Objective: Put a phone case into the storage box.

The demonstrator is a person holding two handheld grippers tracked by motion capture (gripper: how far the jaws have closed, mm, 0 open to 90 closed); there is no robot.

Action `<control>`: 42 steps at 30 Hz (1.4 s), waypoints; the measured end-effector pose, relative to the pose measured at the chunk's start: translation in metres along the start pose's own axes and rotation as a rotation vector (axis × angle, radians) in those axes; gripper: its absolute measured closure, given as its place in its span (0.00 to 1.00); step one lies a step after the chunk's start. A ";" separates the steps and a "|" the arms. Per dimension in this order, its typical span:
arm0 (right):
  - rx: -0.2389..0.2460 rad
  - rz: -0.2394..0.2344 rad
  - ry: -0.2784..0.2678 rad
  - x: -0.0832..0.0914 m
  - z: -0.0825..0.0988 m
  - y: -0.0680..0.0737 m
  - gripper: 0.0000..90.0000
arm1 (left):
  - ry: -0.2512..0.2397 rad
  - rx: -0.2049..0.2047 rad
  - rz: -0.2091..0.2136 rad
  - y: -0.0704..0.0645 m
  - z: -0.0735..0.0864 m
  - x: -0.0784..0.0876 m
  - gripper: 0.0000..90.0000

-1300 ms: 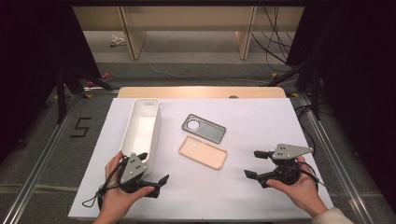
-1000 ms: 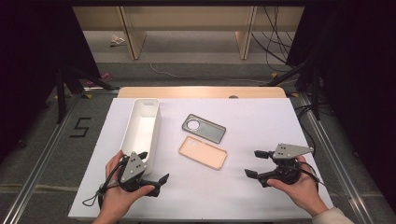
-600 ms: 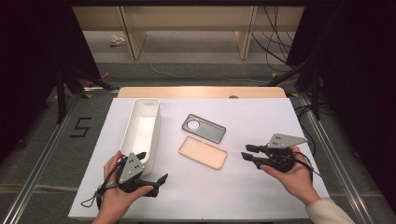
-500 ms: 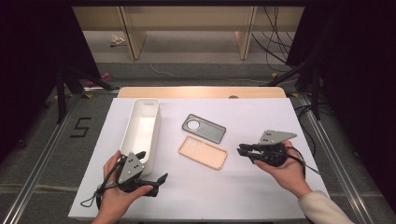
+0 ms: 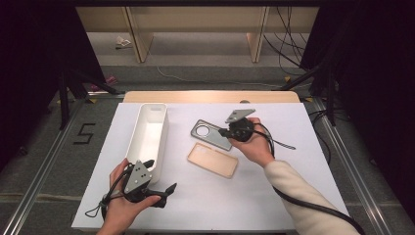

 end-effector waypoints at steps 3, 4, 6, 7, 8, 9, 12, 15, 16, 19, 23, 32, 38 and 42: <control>0.007 0.015 0.037 -0.022 -0.009 -0.007 1.00 | -0.004 0.002 -0.001 0.001 0.000 0.001 0.00; 0.013 0.020 0.049 -0.028 -0.011 -0.010 1.00 | -0.005 0.003 -0.001 0.001 0.000 0.001 0.00; 0.008 0.027 0.065 -0.040 -0.015 -0.014 1.00 | -0.005 0.004 0.000 0.001 0.000 0.001 0.00; 0.014 0.033 0.080 -0.045 -0.016 -0.016 1.00 | -0.005 0.004 0.000 0.001 0.000 0.001 0.00; 0.016 0.035 0.089 -0.050 -0.017 -0.017 1.00 | -0.005 0.002 0.001 0.001 0.000 0.001 0.00; 0.017 0.035 0.101 -0.055 -0.018 -0.019 1.00 | -0.004 0.002 0.002 0.000 0.000 0.001 0.00; 0.002 0.043 0.138 -0.068 -0.018 -0.021 1.00 | -0.003 -0.002 0.003 0.000 0.001 0.002 0.00; 0.014 0.057 0.159 -0.079 -0.018 -0.026 1.00 | -0.005 -0.002 0.003 0.000 0.000 0.002 0.00; 0.011 0.060 0.160 -0.082 -0.019 -0.027 1.00 | -0.005 -0.002 0.004 0.000 0.000 0.002 0.00; 0.013 0.066 0.176 -0.087 -0.017 -0.031 1.00 | -0.006 -0.002 0.004 -0.001 0.000 0.003 0.00; -0.012 0.056 0.201 -0.092 -0.012 -0.031 1.00 | -0.003 -0.005 0.003 -0.001 0.001 0.002 0.00; -0.016 0.060 0.206 -0.099 -0.007 -0.031 1.00 | -0.001 -0.003 0.003 -0.001 0.001 0.002 0.00; -0.029 0.069 0.206 -0.101 -0.008 -0.034 1.00 | 0.000 -0.008 0.003 -0.001 0.001 0.002 0.00; -0.024 0.073 0.201 -0.101 -0.009 -0.036 1.00 | 0.000 -0.004 0.003 -0.001 0.002 0.002 0.00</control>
Point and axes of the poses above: each handheld gripper's, and its own axes: x roughly backward along the jaws, z roughly out of its underside, y roughly to its left, the point moved 10 cm from there along -x, roughly forward along the jaws
